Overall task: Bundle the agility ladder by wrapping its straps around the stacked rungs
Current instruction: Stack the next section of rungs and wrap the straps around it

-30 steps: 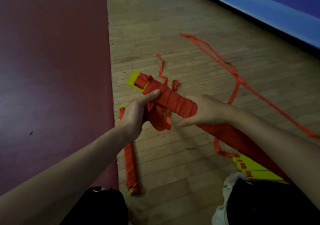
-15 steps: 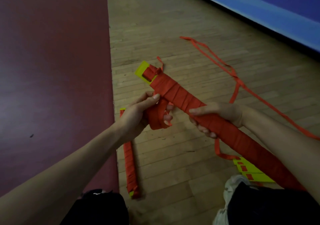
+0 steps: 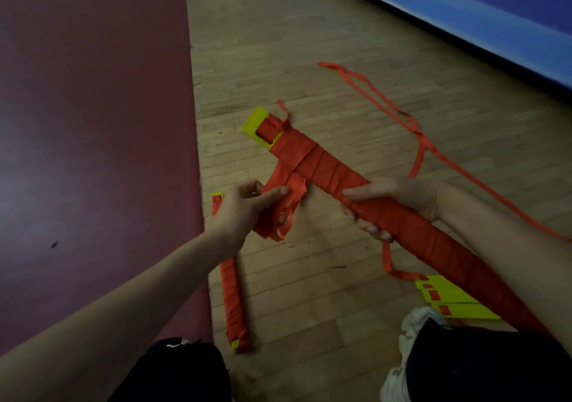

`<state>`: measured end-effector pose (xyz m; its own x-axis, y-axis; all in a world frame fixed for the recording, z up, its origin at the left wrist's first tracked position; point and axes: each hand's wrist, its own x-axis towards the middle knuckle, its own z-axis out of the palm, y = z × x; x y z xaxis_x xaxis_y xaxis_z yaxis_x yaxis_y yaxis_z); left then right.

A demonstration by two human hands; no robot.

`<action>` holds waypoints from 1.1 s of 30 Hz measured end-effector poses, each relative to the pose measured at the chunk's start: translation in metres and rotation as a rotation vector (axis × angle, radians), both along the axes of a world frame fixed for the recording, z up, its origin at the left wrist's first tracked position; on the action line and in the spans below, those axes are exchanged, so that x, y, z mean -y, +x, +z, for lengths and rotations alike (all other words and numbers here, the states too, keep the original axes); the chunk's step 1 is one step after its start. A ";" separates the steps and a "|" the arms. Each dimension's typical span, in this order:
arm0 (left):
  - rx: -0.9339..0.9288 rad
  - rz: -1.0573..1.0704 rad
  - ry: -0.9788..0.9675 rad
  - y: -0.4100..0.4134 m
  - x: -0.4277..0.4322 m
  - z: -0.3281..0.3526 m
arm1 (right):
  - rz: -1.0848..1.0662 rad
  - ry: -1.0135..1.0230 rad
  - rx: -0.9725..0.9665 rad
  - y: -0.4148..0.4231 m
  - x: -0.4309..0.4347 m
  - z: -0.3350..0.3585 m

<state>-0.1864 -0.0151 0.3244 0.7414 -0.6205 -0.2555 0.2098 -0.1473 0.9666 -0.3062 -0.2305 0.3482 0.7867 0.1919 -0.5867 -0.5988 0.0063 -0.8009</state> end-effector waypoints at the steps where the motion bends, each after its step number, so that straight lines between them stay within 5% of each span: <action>1: 0.015 0.011 0.004 -0.001 0.001 0.000 | 0.000 -0.006 0.002 0.001 0.000 -0.001; 8: 0.021 -0.130 0.046 -0.017 0.008 0.005 | -0.073 -0.118 0.050 0.004 0.000 -0.007; 16: 0.192 0.064 0.039 -0.027 0.015 0.001 | -0.144 -0.241 0.062 0.008 0.001 -0.006; 26: -0.119 0.020 0.036 -0.023 0.016 0.004 | -0.162 -0.377 0.105 0.007 -0.004 -0.009; 29: -0.236 -0.049 0.020 -0.026 0.017 0.006 | -0.149 -0.519 0.196 0.006 -0.011 -0.011; 33: -0.198 -0.054 0.036 -0.027 0.017 0.011 | -0.004 -1.006 0.336 0.006 -0.016 -0.014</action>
